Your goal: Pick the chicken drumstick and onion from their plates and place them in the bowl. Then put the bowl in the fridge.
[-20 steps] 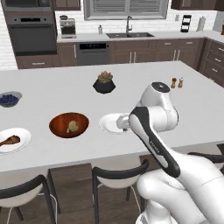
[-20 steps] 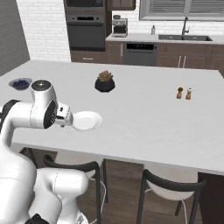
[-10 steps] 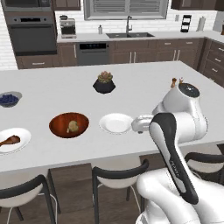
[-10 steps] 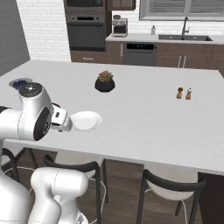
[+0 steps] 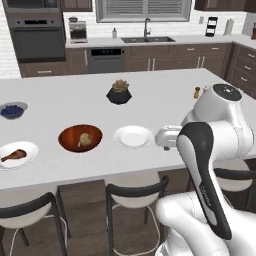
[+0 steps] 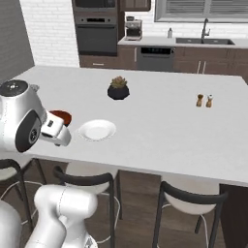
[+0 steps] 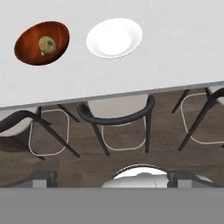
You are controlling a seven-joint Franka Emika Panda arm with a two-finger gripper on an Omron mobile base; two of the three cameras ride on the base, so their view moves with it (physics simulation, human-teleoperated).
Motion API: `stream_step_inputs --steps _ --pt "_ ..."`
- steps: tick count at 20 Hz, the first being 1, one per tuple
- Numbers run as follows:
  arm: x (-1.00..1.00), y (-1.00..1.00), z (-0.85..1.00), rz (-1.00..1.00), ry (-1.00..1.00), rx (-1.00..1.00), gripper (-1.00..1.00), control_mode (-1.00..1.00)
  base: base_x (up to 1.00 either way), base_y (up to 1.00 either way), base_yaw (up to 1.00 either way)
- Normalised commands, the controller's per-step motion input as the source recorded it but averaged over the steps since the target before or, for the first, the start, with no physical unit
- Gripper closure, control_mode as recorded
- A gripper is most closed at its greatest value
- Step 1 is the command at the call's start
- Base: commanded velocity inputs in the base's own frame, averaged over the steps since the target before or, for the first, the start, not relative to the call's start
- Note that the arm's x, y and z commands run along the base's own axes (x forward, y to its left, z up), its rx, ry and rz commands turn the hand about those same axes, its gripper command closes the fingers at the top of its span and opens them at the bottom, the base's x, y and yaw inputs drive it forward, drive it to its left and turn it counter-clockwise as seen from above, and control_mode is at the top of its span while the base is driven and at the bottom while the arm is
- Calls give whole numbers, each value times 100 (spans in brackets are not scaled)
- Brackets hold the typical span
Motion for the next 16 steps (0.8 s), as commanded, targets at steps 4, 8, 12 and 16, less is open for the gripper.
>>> stream_step_inputs --steps 4,8,12,16 --pt "0 0 0 0 0 0 -100 100 -92 71 0" --pt "0 0 0 0 0 0 -100 100 -81 100 8" --pt "0 0 0 0 0 0 -100 100 10 100 2" --pt "0 0 0 0 0 0 -100 100 72 100 2"
